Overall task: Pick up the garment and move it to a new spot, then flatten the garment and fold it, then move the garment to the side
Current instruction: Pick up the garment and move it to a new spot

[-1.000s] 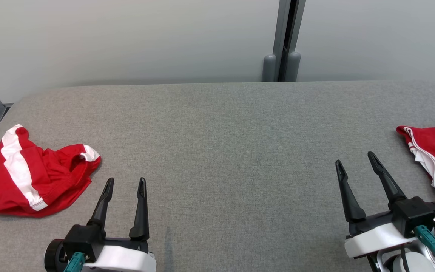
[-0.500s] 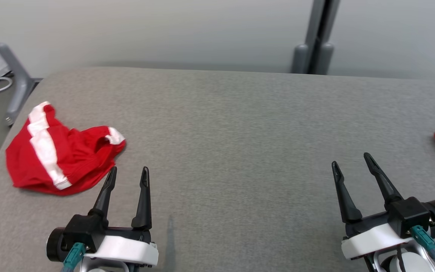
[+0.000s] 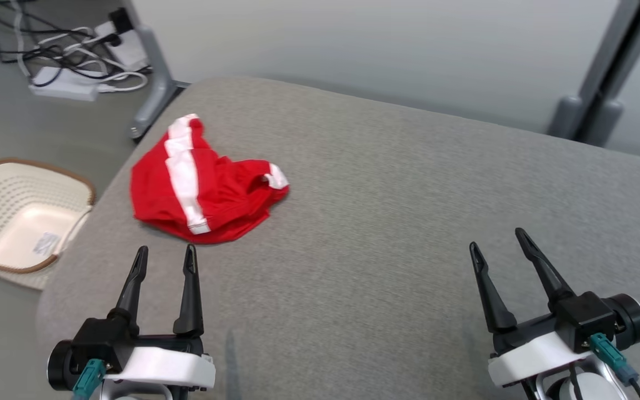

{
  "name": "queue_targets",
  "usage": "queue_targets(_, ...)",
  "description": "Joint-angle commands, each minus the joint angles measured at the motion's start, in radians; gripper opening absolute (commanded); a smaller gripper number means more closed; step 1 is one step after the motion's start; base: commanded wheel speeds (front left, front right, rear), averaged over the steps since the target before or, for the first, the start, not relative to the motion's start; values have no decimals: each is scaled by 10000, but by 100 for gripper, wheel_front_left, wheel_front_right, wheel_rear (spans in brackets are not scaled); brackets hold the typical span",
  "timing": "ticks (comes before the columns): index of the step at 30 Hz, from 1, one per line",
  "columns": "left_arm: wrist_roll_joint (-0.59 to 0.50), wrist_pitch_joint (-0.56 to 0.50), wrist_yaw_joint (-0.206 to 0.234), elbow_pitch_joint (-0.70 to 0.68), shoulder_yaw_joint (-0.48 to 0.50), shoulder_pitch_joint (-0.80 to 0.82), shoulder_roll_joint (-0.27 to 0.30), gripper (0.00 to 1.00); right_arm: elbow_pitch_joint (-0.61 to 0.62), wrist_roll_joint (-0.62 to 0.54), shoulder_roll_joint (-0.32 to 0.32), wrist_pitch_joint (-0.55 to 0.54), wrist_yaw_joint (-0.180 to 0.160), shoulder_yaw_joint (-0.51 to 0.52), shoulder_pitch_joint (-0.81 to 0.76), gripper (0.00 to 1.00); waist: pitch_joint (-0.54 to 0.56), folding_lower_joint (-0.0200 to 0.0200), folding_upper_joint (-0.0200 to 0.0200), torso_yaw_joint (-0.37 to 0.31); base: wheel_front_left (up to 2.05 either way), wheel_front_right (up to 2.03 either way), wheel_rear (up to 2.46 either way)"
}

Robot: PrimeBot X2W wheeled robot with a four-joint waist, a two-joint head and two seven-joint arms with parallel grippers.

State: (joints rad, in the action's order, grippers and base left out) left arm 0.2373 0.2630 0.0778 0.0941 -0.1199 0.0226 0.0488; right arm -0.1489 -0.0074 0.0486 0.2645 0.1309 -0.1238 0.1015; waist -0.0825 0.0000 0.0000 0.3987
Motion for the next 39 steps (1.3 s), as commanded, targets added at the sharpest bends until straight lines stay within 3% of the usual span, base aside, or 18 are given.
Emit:
queue_targets(1, -91, 4, -51, -40, 73, -171, 36, 100, -45, 68, 48, 9, -3, -56, -78, 100, 264, 0, 0, 715, 0, 0, 0)
queue_targets(6, -85, 2, 12, -143, 307, -358, 39, 100, -90, 53, 46, 9, -3, -366, -2, 100, 359, 0, 0, 1225, 0, 0, 0)
queue_targets(22, 173, 2, 452, -770, 623, -809, 36, 100, -778, 242, 80, 9, -3, -1171, 792, 100, 166, 0, 0, 1378, 0, 0, 0)
queue_targets(39, 20, 2, 235, -612, 541, -612, 33, 100, -671, 309, 72, 9, -3, -880, 532, 100, 260, 0, 0, 1269, 0, 0, 0)
